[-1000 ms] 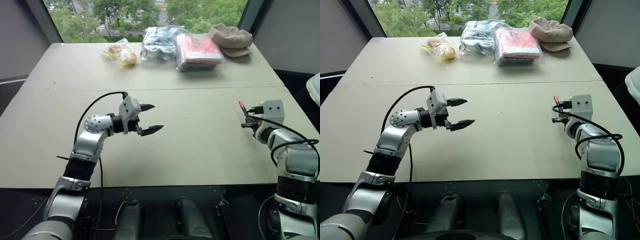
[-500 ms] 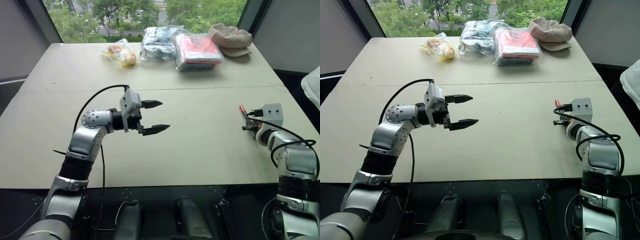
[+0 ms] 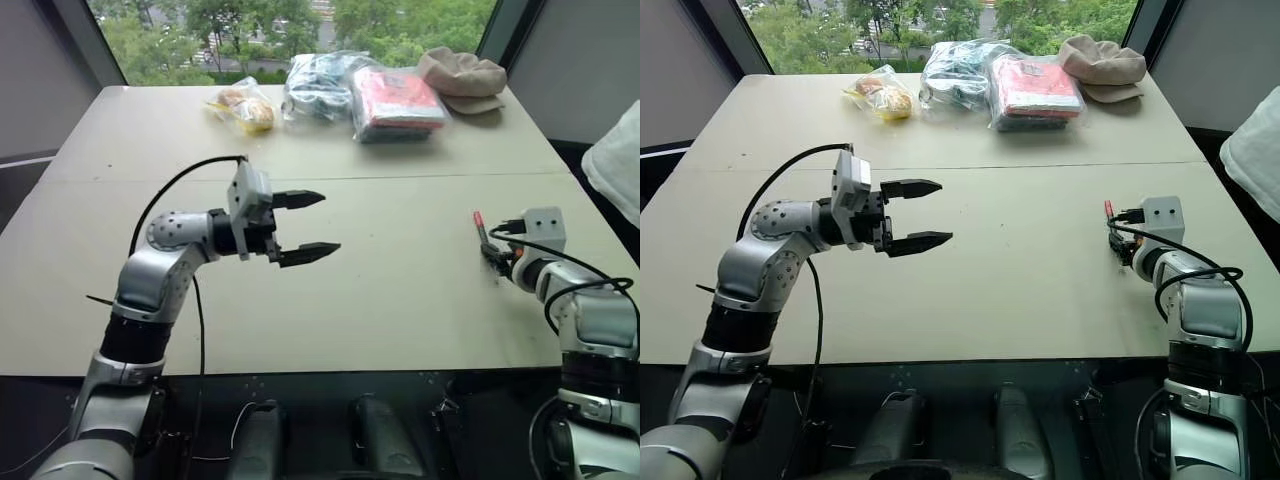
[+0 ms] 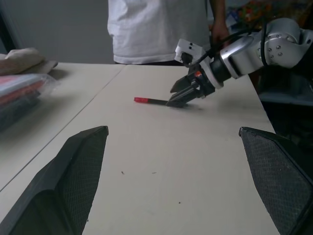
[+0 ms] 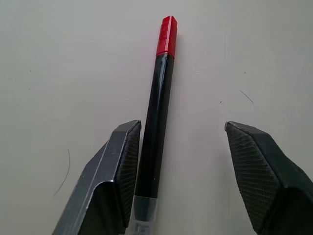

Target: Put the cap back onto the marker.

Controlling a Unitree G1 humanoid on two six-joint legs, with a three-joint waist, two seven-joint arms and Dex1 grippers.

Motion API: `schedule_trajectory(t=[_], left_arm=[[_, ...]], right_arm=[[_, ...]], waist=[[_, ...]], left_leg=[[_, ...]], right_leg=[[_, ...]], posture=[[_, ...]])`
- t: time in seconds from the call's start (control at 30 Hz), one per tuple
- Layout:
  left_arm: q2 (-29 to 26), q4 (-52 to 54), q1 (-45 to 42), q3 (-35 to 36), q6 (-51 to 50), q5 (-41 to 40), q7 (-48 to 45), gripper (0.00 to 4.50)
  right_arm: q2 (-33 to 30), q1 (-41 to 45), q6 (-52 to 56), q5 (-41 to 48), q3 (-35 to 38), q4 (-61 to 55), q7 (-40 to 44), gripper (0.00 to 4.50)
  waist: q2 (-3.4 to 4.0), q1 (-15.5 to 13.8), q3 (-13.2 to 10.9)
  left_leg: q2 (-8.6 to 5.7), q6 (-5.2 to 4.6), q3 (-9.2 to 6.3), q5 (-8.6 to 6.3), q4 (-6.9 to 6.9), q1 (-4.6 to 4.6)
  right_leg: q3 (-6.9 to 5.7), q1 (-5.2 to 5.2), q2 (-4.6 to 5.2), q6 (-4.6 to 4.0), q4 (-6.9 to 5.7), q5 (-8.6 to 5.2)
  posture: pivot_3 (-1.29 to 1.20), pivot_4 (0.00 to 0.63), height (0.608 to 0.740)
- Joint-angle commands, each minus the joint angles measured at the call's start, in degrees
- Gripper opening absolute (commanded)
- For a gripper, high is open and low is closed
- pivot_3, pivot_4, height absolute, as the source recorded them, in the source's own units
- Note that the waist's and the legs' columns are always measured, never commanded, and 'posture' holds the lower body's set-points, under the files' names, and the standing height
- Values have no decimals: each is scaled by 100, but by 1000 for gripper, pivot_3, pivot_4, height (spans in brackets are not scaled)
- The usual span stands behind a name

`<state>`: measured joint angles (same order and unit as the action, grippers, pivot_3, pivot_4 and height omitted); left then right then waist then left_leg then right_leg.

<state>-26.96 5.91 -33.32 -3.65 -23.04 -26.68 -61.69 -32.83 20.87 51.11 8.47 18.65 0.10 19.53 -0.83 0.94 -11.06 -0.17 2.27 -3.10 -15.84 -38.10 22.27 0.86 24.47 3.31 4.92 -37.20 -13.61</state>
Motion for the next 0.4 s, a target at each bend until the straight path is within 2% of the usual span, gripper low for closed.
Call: schedule_trajectory(t=[0.03, 0.23, 0.4], left_arm=[[10, -70, -19, -27, 160, 30, -31, 4500], [87, -492, -225, -159, 245, 80, -242, 4500], [165, -896, -380, -274, 422, 177, -452, 4500]], right_arm=[[-170, -63, 99, 111, 185, -382, 1, 4472], [-510, -219, 735, 445, 436, -1363, 156, 4472], [-938, -383, 1832, 1000, 810, -2546, 507, 4472]], waist=[[0, -1, 0], [0, -10, 0], [0, -15, 0]], left_leg=[[0, 0, 0, 0, 0, 0], [0, 0, -1, 0, 0, 1], [0, 0, -3, 0, 0, 2]], right_leg=[[0, 0, 0, 0, 0, 0], [-1, 0, 0, 0, 2, 0], [-2, 0, -2, 0, 3, -1]], posture=[[0, 150, 740], [0, 150, 740], [0, 150, 740]])
